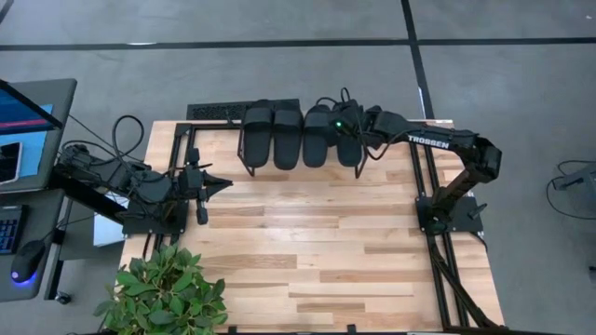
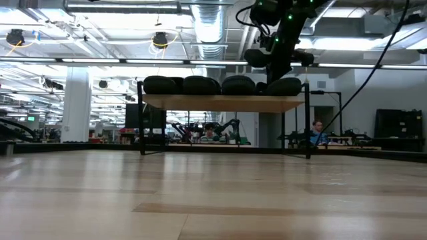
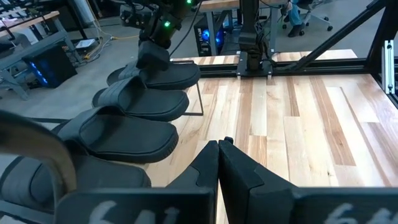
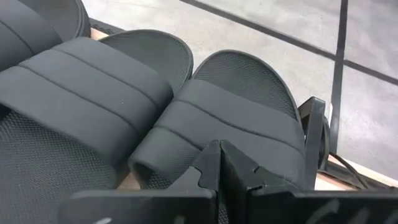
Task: Pick and place slides into the shelf
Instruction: Put the black slide on the shelf
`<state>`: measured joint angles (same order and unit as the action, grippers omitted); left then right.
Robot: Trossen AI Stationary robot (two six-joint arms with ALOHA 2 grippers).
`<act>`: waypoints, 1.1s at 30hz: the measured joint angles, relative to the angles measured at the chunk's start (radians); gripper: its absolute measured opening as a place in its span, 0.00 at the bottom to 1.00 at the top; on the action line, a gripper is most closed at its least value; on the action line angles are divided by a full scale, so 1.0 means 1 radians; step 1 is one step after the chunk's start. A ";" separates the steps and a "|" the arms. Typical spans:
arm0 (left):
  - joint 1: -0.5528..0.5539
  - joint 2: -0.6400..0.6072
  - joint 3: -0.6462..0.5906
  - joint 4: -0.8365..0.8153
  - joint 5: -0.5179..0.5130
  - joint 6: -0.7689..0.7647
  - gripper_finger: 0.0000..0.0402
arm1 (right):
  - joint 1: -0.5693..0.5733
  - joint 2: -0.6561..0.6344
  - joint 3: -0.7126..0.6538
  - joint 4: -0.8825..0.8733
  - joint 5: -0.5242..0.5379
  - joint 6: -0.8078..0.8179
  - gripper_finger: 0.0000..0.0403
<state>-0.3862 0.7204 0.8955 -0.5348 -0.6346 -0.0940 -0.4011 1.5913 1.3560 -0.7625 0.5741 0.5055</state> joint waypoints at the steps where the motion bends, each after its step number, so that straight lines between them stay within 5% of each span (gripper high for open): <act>1: 0.000 0.000 0.000 -0.002 0.000 0.000 0.00 | 0.004 0.000 0.000 0.000 0.006 0.001 0.00; 15: 0.000 0.000 0.000 -0.016 0.000 -0.004 0.00 | 0.055 -0.001 0.073 -0.063 0.211 -0.016 0.00; 33: 0.000 0.000 0.000 -0.017 0.002 -0.008 0.00 | 0.088 -0.002 0.019 -0.245 0.164 0.141 0.00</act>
<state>-0.3866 0.7200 0.8955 -0.5514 -0.6321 -0.1020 -0.3134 1.5890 1.3753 -1.0077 0.7381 0.6469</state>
